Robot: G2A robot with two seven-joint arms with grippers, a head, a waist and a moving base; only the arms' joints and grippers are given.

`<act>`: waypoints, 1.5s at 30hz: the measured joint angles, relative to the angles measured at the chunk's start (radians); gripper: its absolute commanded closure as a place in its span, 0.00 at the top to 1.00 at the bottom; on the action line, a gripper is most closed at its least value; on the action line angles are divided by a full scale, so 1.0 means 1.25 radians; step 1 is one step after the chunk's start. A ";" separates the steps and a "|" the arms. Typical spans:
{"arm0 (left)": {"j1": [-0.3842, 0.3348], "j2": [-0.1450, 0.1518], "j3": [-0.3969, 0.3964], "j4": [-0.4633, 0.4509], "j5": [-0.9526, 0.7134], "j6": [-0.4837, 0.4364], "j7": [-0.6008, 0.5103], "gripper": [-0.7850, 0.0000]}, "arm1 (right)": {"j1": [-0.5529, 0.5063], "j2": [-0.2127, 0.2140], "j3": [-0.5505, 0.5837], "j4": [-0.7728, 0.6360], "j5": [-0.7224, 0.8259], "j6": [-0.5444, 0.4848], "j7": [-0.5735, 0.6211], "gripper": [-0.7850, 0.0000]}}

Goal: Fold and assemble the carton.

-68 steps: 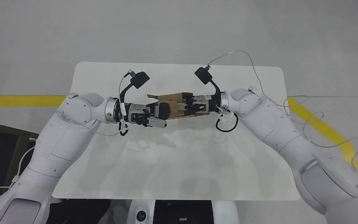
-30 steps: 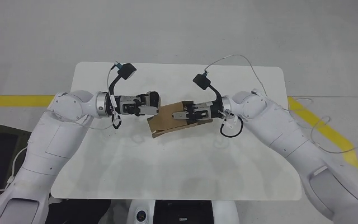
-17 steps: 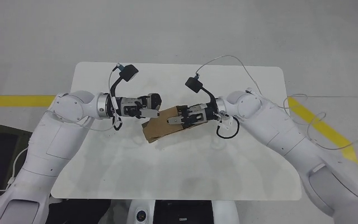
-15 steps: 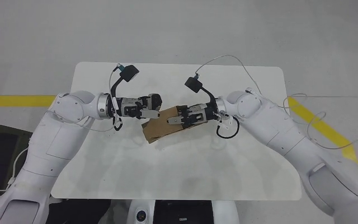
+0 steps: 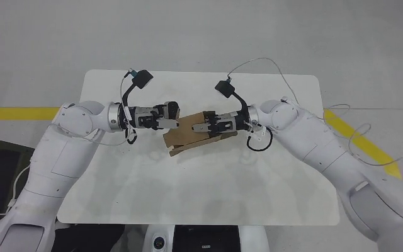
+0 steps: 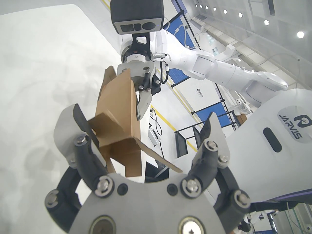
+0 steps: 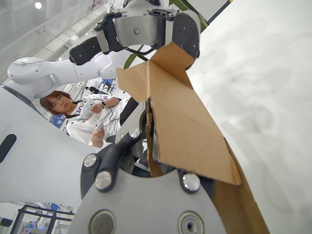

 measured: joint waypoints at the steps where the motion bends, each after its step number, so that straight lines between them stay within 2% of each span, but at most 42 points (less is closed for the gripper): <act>1: 0.002 0.000 -0.003 0.001 0.004 0.001 0.007 1.00 | 0.000 0.002 0.004 0.005 0.000 -0.001 -0.001 0.00; 10: 0.017 0.001 -0.010 -0.014 0.006 0.001 0.010 1.00 | -0.019 0.009 0.048 0.024 -0.009 -0.033 -0.035 0.00; 28: 0.029 -0.005 0.015 -0.012 0.003 0.008 -0.006 1.00 | -0.045 -0.032 0.103 0.057 -0.107 -0.032 -0.138 0.00; 36: 0.036 -0.003 0.006 -0.020 -0.003 0.006 -0.014 1.00 | -0.054 -0.032 0.145 0.066 -0.154 -0.031 -0.169 0.00; 45: 0.055 -0.004 0.021 -0.060 0.007 0.003 -0.041 1.00 | -0.073 -0.031 0.191 0.046 -0.196 -0.025 -0.202 0.00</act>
